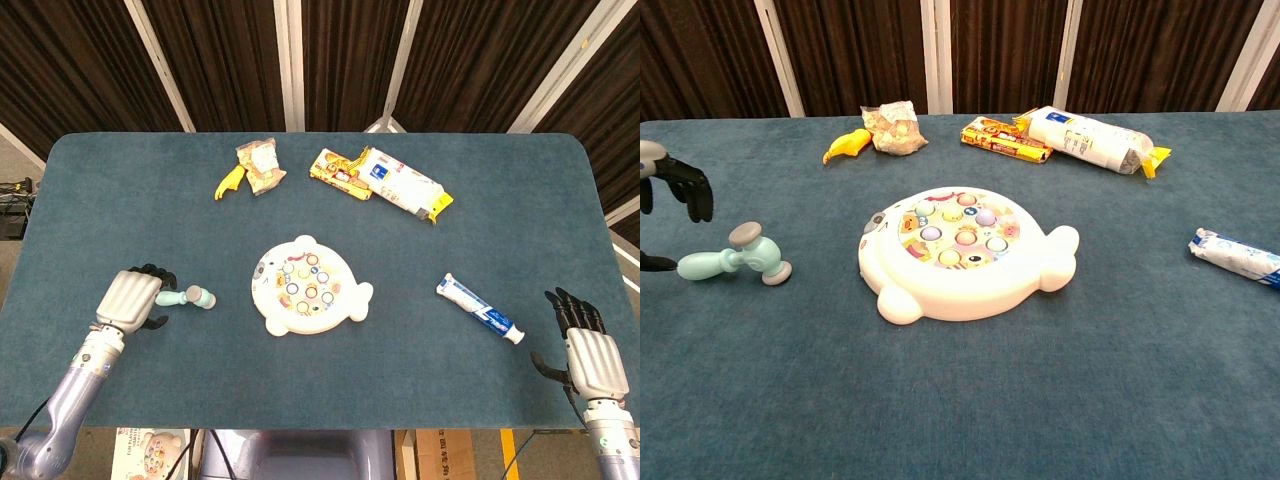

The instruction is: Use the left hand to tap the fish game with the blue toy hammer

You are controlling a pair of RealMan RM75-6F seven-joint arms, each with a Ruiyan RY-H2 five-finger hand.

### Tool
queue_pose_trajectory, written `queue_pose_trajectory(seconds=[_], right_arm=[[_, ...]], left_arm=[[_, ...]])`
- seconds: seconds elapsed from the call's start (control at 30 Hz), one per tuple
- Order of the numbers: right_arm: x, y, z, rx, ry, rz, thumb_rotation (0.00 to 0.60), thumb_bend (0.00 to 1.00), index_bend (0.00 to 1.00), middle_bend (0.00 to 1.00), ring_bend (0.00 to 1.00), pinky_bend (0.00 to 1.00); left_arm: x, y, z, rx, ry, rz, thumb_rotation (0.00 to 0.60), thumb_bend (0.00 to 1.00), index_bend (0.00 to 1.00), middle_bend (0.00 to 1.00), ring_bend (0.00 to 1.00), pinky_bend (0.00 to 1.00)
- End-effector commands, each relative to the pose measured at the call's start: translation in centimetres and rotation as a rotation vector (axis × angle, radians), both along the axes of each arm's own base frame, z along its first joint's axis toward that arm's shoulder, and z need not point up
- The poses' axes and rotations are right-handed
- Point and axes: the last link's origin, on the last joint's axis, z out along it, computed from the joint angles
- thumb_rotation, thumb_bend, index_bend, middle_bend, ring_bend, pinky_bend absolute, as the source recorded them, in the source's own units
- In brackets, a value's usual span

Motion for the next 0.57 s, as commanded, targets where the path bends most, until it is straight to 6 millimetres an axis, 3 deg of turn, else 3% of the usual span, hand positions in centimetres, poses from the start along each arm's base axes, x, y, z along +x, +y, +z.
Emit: queue_pose_trajectory(seconds=[0.03, 0.23, 0.37, 0.57], right_arm=[[0.2, 0.1, 0.0, 0.002, 0.002, 0.007, 0.600, 0.31, 0.00, 0.00, 0.00, 0.00], [0.5, 0.5, 0.0, 0.009, 0.019, 0.027, 0.600, 0.31, 0.00, 0.00, 0.00, 0.00], [0.9, 1.0, 0.3, 0.004, 0.045, 0.061, 0.600, 0.31, 0.00, 0.00, 0.00, 0.00], [1.7, 1.9, 0.5, -0.022, 0.078, 0.128, 0.600, 0.31, 0.00, 0.00, 0.00, 0.00]], left_arm=[[-1.0, -2.8, 2.1, 0.040, -0.023, 0.042, 0.600, 0.18, 0.35, 0.28, 0.21, 0.28], [-2.2, -7.0, 4.0, 0.095, -0.108, 0.105, 0.600, 0.16, 0.19, 0.13, 0.09, 0.18], [-3.1, -9.4, 5.3, 0.130, -0.128, 0.112, 0.600, 0.14, 0.04, 0.02, 0.00, 0.04], [-4.6, -11.7, 6.6, 0.204, -0.095, 0.071, 0.600, 0.12, 0.00, 0.00, 0.00, 0.00]])
